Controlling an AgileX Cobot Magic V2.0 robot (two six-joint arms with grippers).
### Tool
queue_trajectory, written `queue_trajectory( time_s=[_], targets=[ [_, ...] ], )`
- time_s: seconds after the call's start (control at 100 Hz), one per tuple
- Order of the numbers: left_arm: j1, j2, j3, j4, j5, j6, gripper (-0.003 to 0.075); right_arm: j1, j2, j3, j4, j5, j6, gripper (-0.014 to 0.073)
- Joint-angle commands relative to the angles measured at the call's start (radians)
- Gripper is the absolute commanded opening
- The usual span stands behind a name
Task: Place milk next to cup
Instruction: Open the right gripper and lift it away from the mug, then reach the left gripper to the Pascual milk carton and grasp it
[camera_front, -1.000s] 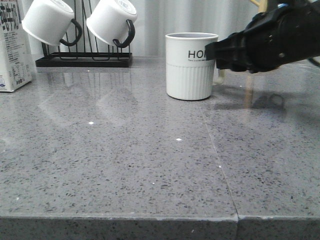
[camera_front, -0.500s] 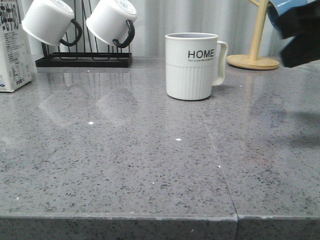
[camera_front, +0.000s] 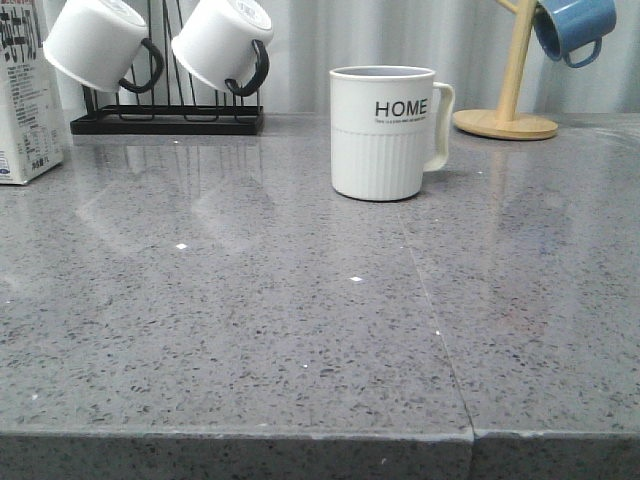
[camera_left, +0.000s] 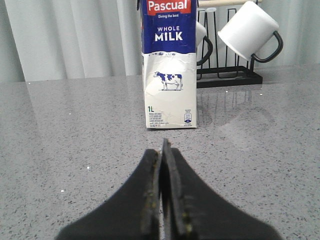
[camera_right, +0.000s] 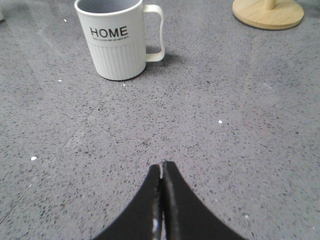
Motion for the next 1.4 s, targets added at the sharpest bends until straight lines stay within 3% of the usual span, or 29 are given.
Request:
queue_trajectory(
  time_s=[0.0,0.16,0.39,0.63,0.72,0.81,0.87,0.92,0.96,1.16,1.39],
  targets=[
    [0.001,-0.031,0.062,0.000,-0.085,-0.010,-0.0020,0.000,-0.092,-0.006,-0.002,-0.011,-0.007,-0.0066],
    [0.001,-0.031,0.037,-0.019,-0.122,-0.010,-0.0020,0.000,-0.211,-0.003,-0.002,0.054,-0.007,-0.0066],
    [0.001,0.055,-0.199,-0.028,0.087,-0.010,-0.0020,0.000,-0.222,-0.002,-0.002,0.053,-0.007,-0.0066],
    [0.001,0.342,-0.455,-0.028,0.205,-0.010,-0.0014,0.000,-0.222,-0.002,-0.002,0.053,-0.007,-0.0066],
    [0.001,0.449,-0.512,-0.028,0.198,-0.010,0.0083,0.000,-0.222,-0.002,-0.002,0.053,-0.007,-0.0066],
    [0.001,0.555,-0.551,-0.028,0.147,-0.010,0.0333,0.000,-0.222,-0.002,-0.002,0.053,-0.007,-0.0066],
    [0.001,0.619,-0.568,-0.036,0.079,-0.010,0.0558,0.000,-0.222,-0.002,-0.002,0.053,-0.007,-0.0066],
    [0.001,0.673,-0.581,-0.063,0.032,-0.010,0.0666,0.000,-0.222,-0.002,-0.002,0.053,-0.007,-0.0066],
    [0.001,0.708,-0.591,-0.089,-0.007,-0.010,0.0708,0.000,-0.222,-0.002,-0.002,0.053,-0.007,-0.0066],
    [-0.018,0.888,-0.656,-0.115,-0.148,-0.010,0.0656,0.000,-0.222,-0.002,-0.002,0.053,-0.007,-0.0066],
    [-0.065,1.068,-0.743,-0.114,-0.244,-0.010,0.0655,0.000,-0.222,-0.002,-0.002,0.053,-0.007,-0.0066]
  ],
)
